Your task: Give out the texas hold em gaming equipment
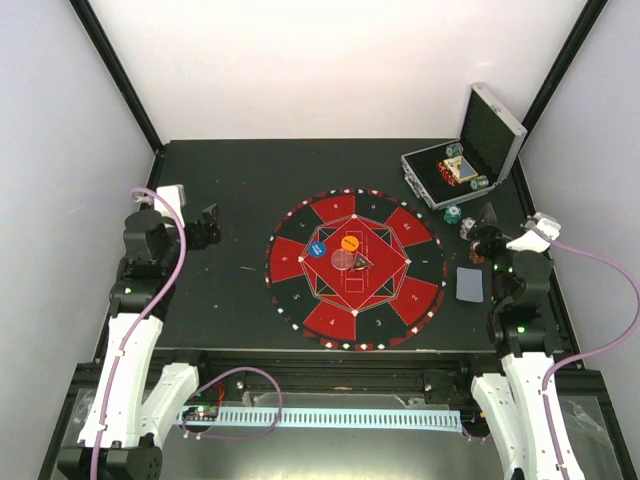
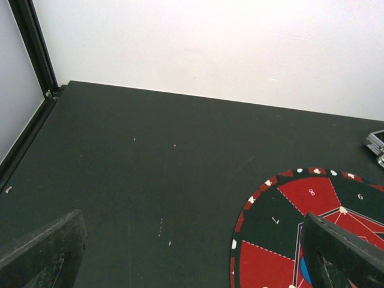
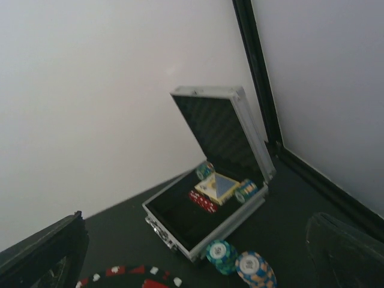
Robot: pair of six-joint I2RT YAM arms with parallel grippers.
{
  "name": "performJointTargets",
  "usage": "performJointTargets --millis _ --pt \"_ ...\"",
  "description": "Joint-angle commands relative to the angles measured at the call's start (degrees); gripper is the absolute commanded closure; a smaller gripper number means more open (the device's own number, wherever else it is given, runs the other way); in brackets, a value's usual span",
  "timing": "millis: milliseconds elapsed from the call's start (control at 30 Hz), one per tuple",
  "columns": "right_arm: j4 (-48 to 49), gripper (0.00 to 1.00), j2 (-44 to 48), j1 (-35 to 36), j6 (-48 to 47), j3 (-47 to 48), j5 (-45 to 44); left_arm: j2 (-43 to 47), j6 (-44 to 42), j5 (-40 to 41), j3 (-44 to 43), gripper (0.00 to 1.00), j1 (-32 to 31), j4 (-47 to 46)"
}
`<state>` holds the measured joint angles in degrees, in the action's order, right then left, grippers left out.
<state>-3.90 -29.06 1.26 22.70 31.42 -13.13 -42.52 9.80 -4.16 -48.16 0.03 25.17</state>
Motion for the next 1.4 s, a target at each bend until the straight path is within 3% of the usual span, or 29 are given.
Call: performJointTargets --millis 0,300,500,700,1000,1167,1367 --pt "-7.94 0.00 0.06 0.08 2.62 2.10 -0.65 -0.42 -0.37 -0.35 -0.18 0.01 0.25 1.19" --pt "-19.11 0.00 -3.13 0.14 2.99 7.54 4.77 0.52 -0.33 -3.00 0.06 0.01 0.23 -0.16" --pt "-32.99 0.00 -8.10 0.15 5.39 14.56 4.96 -1.31 -0.18 -4.10 -5.98 0.01 0.30 1.85" --pt "-42.30 0.00 -15.11 0.13 4.36 18.42 3.91 -0.46 -2.95 -3.46 -4.40 0.01 0.24 -3.26" --pt "-36.23 0.00 -34.77 -0.87 4.92 19.14 -3.35 -0.42 -5.22 -3.13 -1.47 0.01 -1.13 -3.24" --pt "-33.56 0.08 -50.64 -4.98 2.88 23.78 3.39 -0.23 -6.37 -0.98 -0.98 0.01 -2.55 -3.03" --pt "-31.53 0.12 -62.32 -5.39 1.18 29.35 4.90 0.20 -6.81 0.04 -0.51 0.01 -2.73 -3.02"
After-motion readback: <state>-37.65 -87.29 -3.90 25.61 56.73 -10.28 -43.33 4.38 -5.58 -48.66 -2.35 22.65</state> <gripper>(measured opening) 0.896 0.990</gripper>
